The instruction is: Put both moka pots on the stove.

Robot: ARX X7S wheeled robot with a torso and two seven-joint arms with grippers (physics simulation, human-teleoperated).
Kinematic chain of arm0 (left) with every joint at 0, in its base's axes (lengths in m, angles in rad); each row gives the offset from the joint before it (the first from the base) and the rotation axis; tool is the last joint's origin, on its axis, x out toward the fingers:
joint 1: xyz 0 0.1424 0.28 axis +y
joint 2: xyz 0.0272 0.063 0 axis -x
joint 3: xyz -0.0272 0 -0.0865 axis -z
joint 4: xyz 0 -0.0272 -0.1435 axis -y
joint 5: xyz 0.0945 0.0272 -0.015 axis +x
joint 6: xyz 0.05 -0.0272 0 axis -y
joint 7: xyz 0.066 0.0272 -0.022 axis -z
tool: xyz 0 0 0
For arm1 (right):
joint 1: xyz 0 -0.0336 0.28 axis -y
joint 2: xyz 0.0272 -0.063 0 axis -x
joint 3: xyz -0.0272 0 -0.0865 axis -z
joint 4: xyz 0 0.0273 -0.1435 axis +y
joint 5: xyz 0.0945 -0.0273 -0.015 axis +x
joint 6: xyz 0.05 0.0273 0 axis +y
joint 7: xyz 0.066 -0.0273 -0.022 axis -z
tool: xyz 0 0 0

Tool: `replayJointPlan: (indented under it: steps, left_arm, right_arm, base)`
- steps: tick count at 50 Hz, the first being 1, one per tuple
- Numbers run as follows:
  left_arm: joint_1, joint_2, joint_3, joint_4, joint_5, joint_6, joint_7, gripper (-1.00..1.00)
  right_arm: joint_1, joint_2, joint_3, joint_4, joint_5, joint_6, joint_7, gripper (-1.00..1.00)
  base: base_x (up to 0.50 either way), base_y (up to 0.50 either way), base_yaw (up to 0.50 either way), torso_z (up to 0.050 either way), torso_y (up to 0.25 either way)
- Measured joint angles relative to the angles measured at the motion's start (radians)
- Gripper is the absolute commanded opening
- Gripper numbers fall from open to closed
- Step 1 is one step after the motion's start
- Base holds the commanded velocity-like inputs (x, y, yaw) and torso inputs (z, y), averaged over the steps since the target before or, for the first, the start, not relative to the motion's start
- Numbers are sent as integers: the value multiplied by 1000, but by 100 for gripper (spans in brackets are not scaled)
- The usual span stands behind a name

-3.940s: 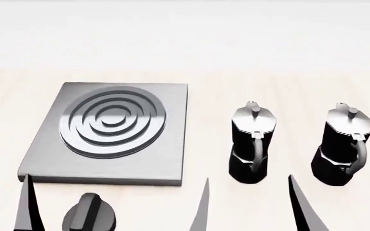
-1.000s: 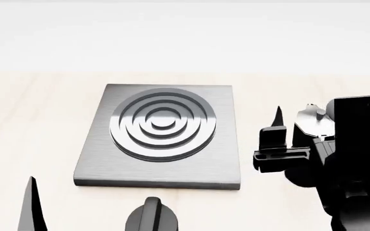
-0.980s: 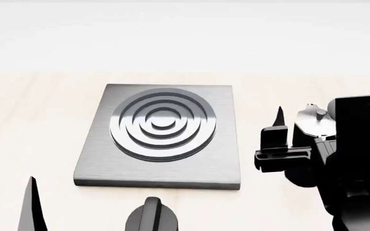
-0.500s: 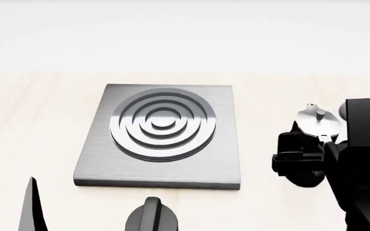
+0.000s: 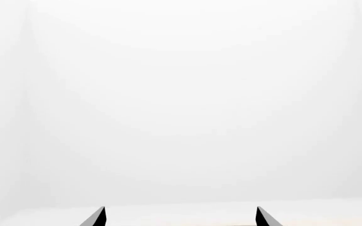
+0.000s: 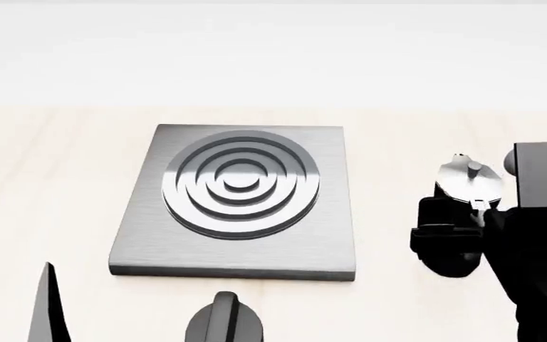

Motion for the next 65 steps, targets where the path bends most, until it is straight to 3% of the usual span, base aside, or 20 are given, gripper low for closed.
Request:
replayJointPlan:
  steps: [65]
  left_arm:
    - [-11,-16,23,-29,-1,14,-21,100]
  right_arm:
    - [88,-62,-89,427,-93,-160,-69,100]
  base:
    - [0,0,0,0,0]
